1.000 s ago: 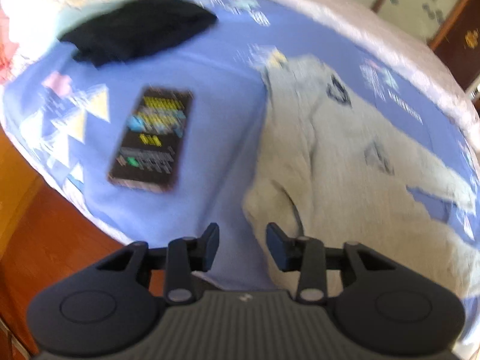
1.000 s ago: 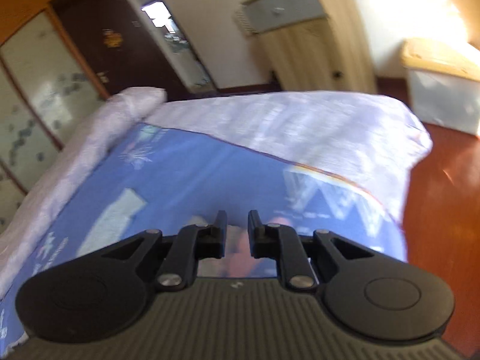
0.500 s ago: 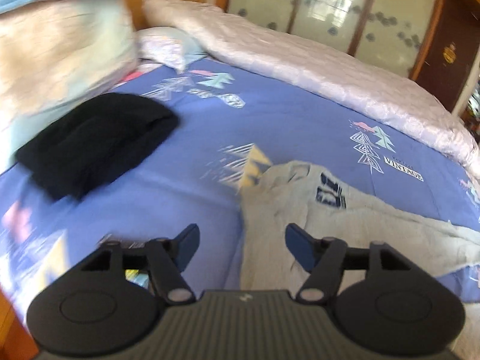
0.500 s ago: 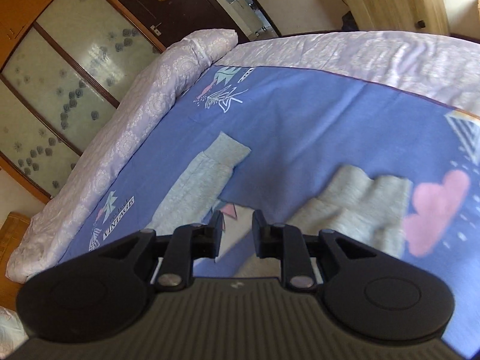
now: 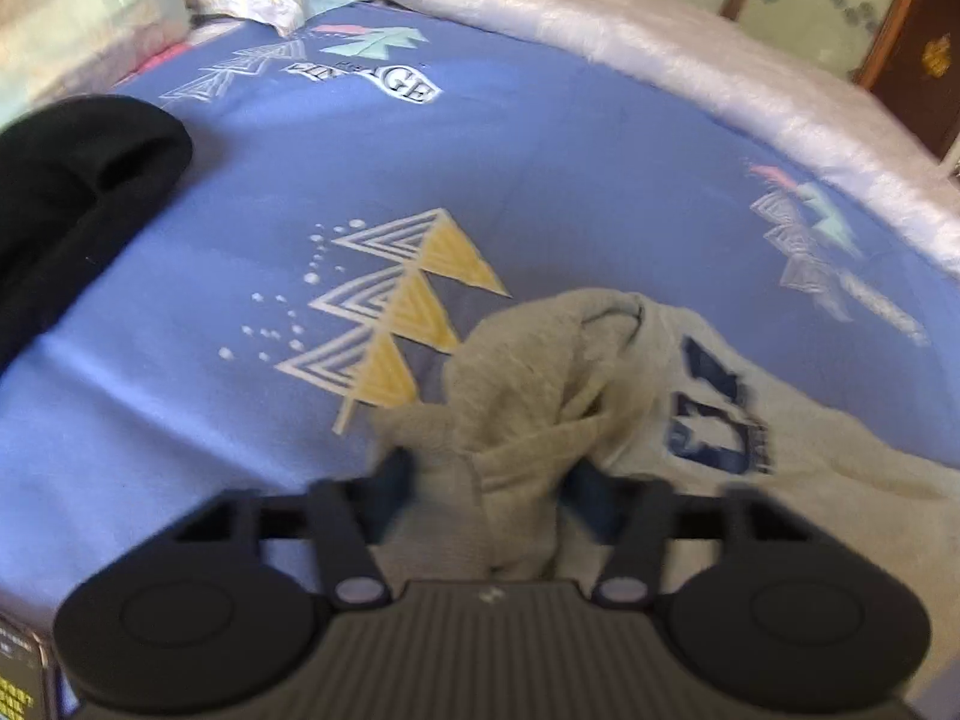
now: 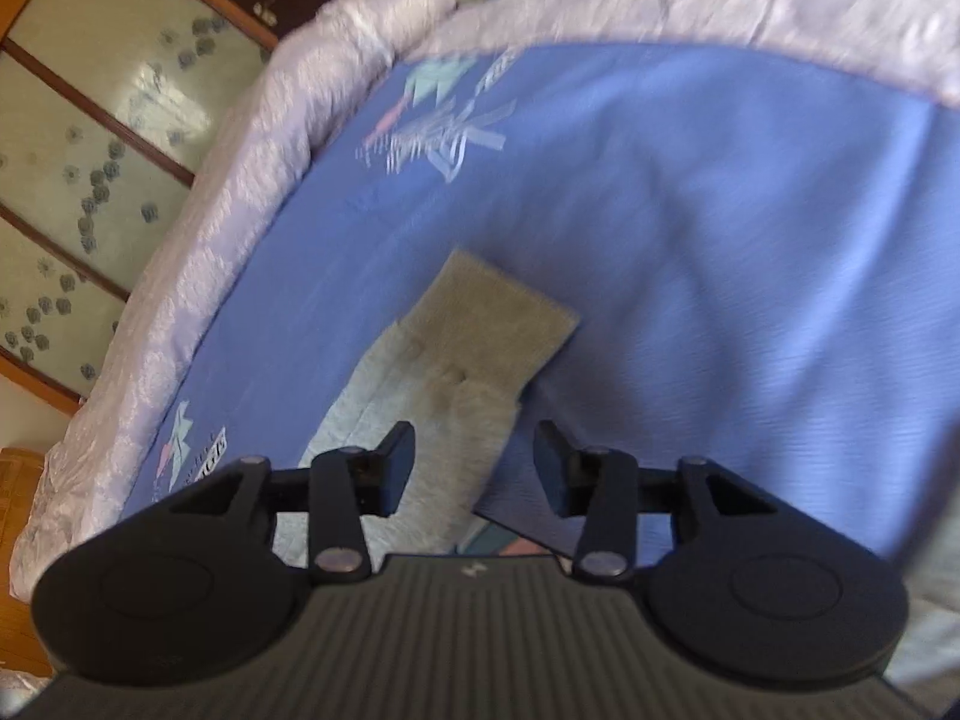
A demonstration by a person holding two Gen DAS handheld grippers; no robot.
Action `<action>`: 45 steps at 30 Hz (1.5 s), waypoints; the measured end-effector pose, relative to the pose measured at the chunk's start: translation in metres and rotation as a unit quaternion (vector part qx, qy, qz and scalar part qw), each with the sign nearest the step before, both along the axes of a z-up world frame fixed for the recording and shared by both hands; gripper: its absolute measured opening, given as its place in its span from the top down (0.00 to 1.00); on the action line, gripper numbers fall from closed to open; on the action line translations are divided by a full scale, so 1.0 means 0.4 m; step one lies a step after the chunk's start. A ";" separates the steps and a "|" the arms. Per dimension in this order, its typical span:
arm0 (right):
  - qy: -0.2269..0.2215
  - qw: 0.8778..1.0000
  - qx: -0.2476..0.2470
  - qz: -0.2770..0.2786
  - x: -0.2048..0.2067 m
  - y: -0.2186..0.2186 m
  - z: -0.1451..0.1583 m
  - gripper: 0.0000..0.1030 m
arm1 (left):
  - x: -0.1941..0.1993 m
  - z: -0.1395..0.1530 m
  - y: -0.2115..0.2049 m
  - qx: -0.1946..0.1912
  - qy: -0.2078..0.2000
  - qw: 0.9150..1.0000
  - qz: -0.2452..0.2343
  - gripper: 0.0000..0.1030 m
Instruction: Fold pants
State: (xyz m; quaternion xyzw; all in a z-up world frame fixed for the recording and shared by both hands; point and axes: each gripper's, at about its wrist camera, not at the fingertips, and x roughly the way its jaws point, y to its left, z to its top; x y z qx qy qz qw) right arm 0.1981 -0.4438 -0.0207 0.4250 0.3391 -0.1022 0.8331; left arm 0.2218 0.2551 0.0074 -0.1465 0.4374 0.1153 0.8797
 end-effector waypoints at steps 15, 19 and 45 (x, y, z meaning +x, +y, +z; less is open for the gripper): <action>0.014 0.986 -0.147 -0.079 -0.077 -0.047 0.092 0.57 | -0.018 0.073 0.001 0.018 -0.020 0.999 -0.029 0.54; -0.031 0.992 -0.117 -0.021 -0.052 -0.017 0.154 0.57 | 0.005 0.074 -0.015 0.027 -0.018 0.999 -0.041 0.54; -0.097 0.992 0.045 -0.062 -0.358 -0.121 0.193 0.93 | -0.534 0.327 -0.024 0.003 -0.192 0.977 -0.091 0.79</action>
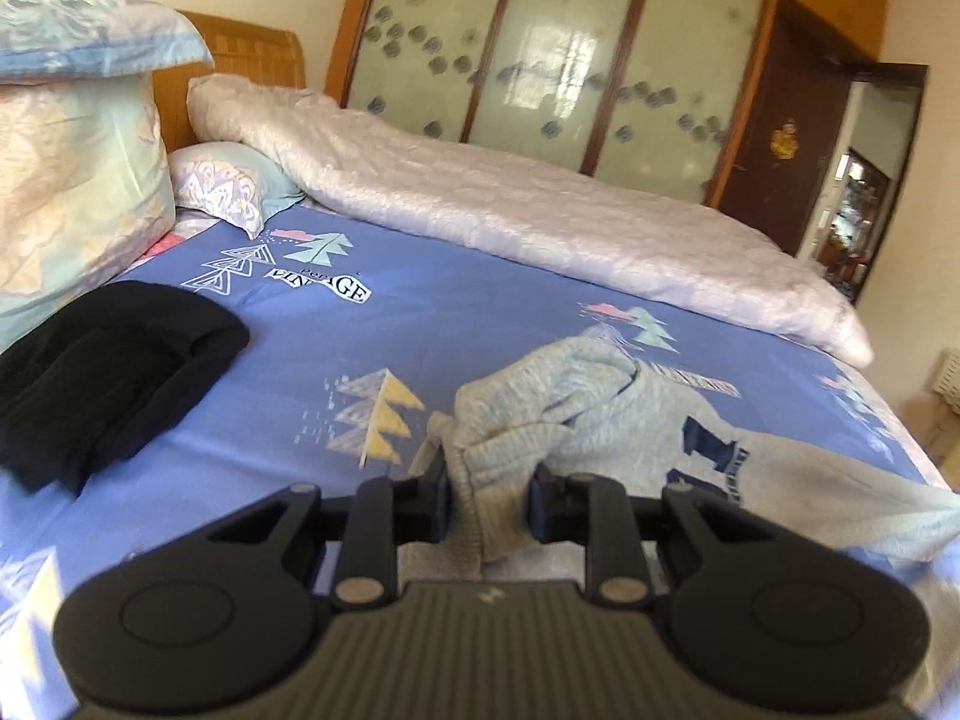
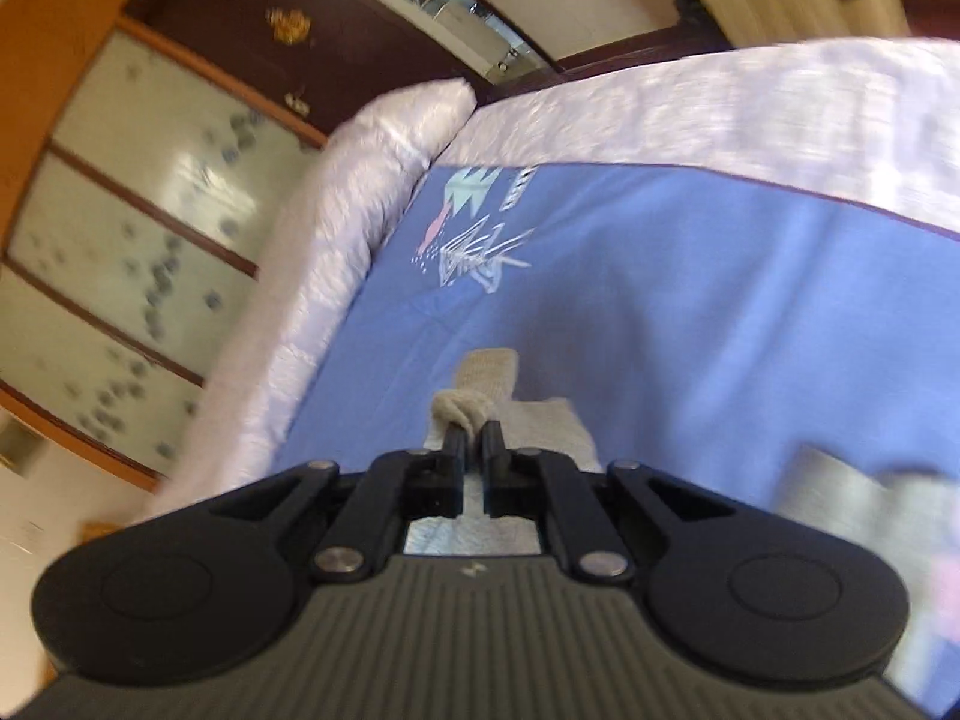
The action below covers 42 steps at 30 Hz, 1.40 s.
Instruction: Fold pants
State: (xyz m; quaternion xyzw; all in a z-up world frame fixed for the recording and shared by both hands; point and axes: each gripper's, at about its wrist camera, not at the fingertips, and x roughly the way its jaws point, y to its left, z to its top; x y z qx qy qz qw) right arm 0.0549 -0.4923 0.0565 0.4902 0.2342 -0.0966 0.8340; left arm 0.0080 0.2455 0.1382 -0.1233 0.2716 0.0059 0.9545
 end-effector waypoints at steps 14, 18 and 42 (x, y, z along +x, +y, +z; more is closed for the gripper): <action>0.041 0.989 0.063 -0.124 -0.455 -0.075 -0.198 0.75 | -0.323 -0.169 0.071 -0.086 0.122 0.989 -0.011 0.49; -0.010 0.995 0.000 -0.103 -0.431 -0.039 -0.106 0.74 | -0.329 -0.143 0.114 -0.131 0.089 0.987 0.020 0.43; -0.121 0.768 -0.145 0.612 -0.168 0.979 0.028 0.59 | -0.265 -0.258 0.150 -0.286 0.176 0.942 -0.009 0.38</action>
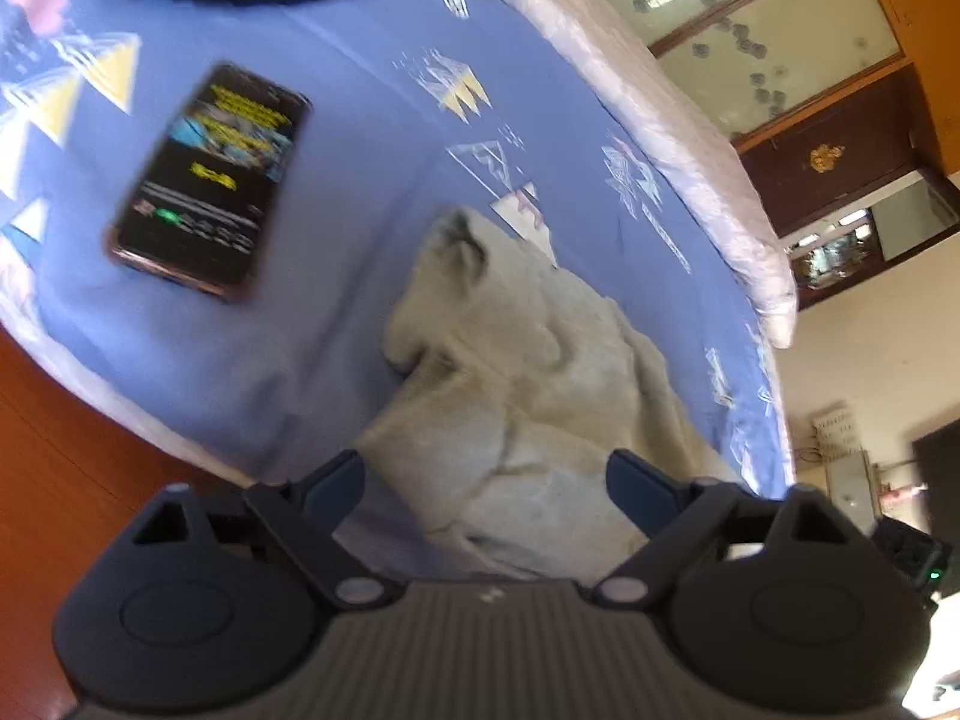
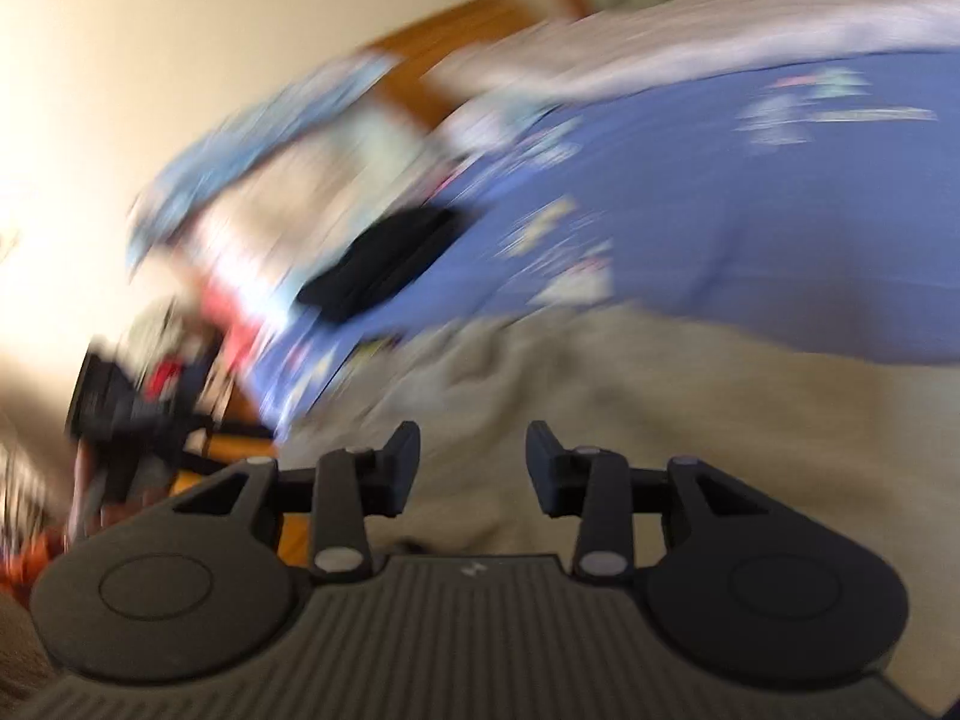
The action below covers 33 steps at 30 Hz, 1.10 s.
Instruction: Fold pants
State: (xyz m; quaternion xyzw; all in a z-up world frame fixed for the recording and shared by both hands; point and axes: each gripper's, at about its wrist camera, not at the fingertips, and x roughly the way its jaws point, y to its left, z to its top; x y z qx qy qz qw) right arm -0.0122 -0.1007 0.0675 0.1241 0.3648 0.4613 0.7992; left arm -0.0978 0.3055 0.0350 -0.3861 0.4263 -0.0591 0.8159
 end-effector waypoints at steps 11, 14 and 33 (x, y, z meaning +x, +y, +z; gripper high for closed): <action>0.026 0.999 0.012 0.043 -0.009 0.118 -0.002 0.59 | 0.059 0.236 -0.045 0.075 -0.193 0.978 -0.041 0.84; 0.038 0.998 0.047 0.030 0.002 0.113 -0.002 0.58 | 0.048 0.246 -0.054 0.100 -0.268 0.957 -0.040 0.83; 0.107 0.994 -0.010 -0.010 0.019 0.098 -0.108 0.58 | 0.031 0.100 0.080 0.140 -0.134 0.981 0.026 0.37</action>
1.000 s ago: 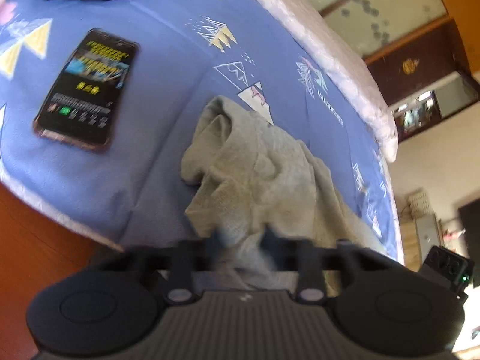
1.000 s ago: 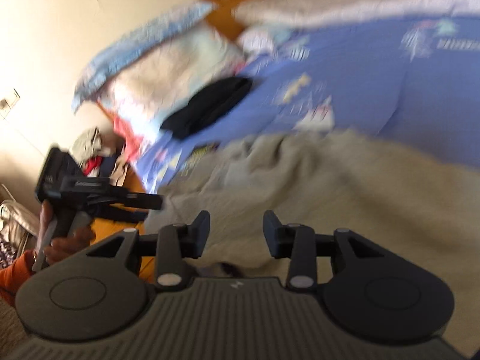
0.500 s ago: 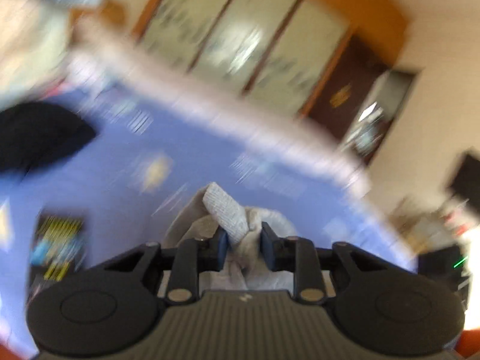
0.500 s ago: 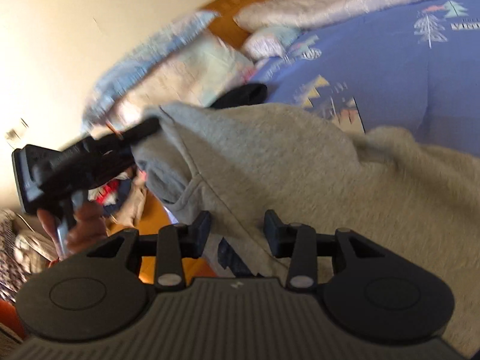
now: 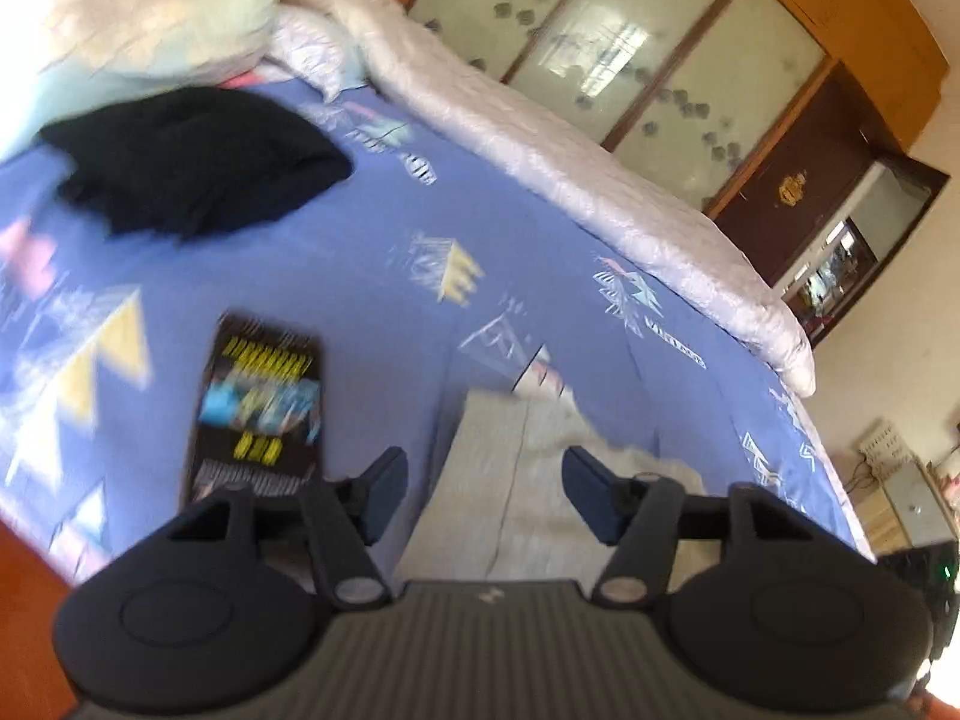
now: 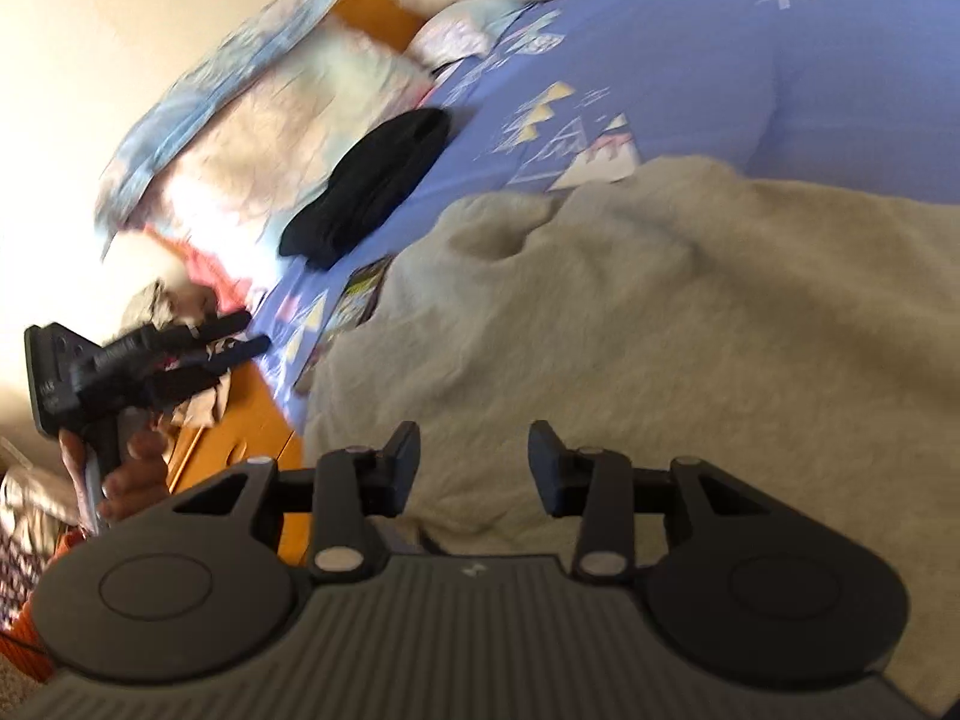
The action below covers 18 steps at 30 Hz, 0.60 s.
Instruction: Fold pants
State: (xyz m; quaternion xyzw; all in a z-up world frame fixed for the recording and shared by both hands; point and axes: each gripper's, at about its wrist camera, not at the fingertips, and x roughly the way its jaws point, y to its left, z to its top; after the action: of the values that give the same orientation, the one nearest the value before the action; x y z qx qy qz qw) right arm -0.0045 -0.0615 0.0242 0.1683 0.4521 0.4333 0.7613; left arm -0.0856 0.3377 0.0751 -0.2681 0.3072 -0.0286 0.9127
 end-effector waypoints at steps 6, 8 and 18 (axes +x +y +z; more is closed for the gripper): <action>0.023 0.999 -0.006 -0.042 0.000 -0.057 -0.030 0.58 | 0.238 -0.066 -0.077 0.026 0.050 0.996 -0.069 0.03; 0.028 0.998 -0.010 -0.050 -0.003 -0.071 -0.038 0.58 | 0.313 -0.119 -0.098 0.010 0.098 0.992 -0.075 0.07; 0.057 0.994 -0.008 -0.089 0.020 -0.111 -0.078 0.63 | 0.264 -0.160 -0.048 -0.043 0.117 0.986 0.115 0.69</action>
State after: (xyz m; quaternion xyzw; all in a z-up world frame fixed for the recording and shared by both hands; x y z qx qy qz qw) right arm 0.0035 -0.1059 -0.0070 0.2263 0.4813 0.3502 0.7710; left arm 0.0198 0.3185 0.0110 -0.3420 0.3773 0.0948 0.8554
